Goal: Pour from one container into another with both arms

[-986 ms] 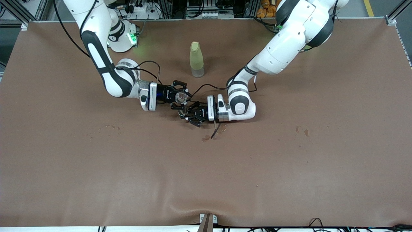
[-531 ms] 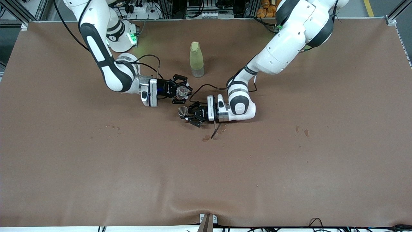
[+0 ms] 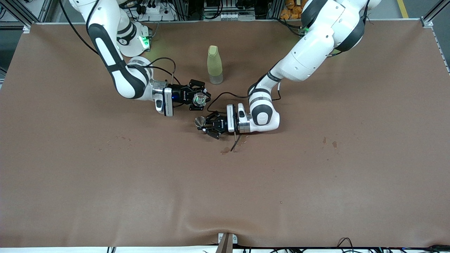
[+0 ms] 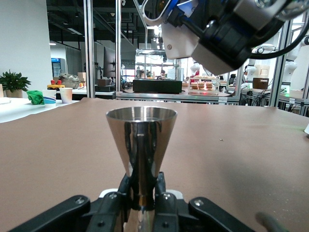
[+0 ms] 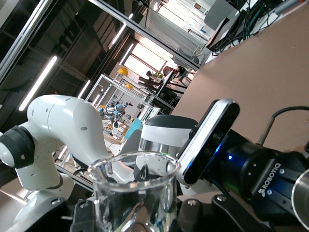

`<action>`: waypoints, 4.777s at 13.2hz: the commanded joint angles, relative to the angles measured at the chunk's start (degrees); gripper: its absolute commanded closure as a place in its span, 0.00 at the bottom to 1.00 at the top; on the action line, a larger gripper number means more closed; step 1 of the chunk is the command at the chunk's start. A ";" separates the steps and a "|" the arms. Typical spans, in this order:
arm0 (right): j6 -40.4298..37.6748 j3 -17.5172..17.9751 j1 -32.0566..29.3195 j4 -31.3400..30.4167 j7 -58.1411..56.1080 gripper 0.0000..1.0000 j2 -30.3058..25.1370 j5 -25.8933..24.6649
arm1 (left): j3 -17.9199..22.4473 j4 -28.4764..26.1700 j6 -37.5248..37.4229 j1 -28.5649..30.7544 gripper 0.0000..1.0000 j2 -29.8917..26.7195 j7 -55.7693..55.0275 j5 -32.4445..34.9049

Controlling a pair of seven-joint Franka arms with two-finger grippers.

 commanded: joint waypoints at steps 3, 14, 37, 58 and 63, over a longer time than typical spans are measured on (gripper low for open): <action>0.24 -0.07 0.61 -1.34 5.84 1.00 -2.24 0.57 | -0.27 -1.70 -0.16 0.37 1.00 -1.10 3.54 -2.06; -0.02 -0.07 0.61 -1.17 17.96 1.00 -2.41 0.57 | -0.62 -5.04 0.19 0.63 1.00 -2.95 3.19 -2.15; -0.20 -0.07 0.17 -0.73 39.84 1.00 -2.76 0.66 | -1.58 -8.38 0.63 1.33 1.00 -6.73 0.90 -2.41; -0.72 -1.21 -3.51 1.65 34.11 1.00 -5.75 -8.92 | -2.38 -9.61 1.51 1.69 1.00 -10.59 -2.43 -3.56; -4.66 -2.44 -6.85 1.73 10.90 1.00 -8.12 -16.55 | -2.38 -9.79 1.42 4.66 1.00 -11.29 -3.49 -3.38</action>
